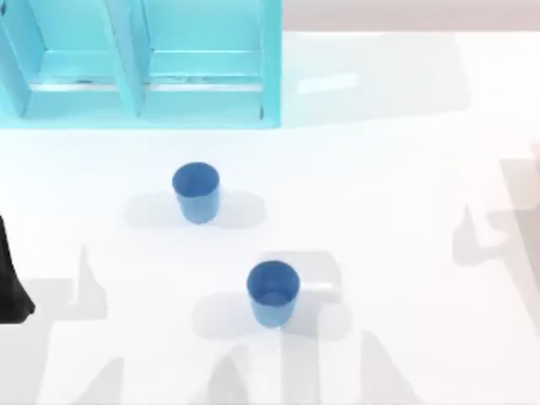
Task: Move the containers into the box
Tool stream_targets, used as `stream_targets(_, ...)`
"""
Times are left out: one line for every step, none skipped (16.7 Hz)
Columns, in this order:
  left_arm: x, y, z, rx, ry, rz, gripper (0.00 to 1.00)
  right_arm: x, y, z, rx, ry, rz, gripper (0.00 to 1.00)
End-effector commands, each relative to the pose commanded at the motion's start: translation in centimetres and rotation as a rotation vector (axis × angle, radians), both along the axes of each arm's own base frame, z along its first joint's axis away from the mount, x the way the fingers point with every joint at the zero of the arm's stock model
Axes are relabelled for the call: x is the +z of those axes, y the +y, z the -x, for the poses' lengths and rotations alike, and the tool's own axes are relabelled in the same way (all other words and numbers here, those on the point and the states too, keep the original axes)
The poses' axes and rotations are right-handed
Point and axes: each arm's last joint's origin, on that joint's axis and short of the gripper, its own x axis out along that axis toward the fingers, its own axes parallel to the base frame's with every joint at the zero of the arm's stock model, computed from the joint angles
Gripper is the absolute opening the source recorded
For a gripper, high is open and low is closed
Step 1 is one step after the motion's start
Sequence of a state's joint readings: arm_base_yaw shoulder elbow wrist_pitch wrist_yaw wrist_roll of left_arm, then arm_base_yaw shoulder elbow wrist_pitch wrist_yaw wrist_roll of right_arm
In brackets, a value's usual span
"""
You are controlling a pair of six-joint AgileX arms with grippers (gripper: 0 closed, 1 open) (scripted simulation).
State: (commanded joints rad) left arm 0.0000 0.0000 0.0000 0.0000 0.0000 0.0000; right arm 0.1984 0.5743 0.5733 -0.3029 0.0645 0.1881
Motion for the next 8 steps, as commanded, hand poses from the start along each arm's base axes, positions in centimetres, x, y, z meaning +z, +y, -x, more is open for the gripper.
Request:
stream_targets(0.0,0.0,0.0,0.000,0.000,0.000,1.00,1.6,0.7,-1.1,0.012,0.049,-0.015,1.00)
stream_targets(0.0,0.0,0.0,0.000,0.000,0.000,1.00,3.1,1.6,-2.4,0.024,0.099,-0.028,1.00)
stream_targets(0.0,0.0,0.0,0.000,0.000,0.000,1.00,4.6,2.7,-3.8,0.034,0.151,-0.039,1.00)
stream_targets(0.0,0.0,0.0,0.000,0.000,0.000,1.00,5.9,3.9,-5.4,0.043,0.204,-0.048,1.00)
stream_targets(0.0,0.0,0.0,0.000,0.000,0.000,1.00,7.0,5.4,-7.1,0.051,0.257,-0.054,1.00)
stream_targets(0.0,0.0,0.0,0.000,0.000,0.000,1.00,7.8,7.0,-8.8,0.057,0.310,-0.057,1.00)
stream_targets(0.0,0.0,0.0,0.000,0.000,0.000,1.00,8.5,8.8,-10.5,0.061,0.362,-0.057,1.00)
stream_targets(0.0,0.0,0.0,0.000,0.000,0.000,1.00,8.8,10.8,-12.1,0.063,0.414,-0.054,1.00)
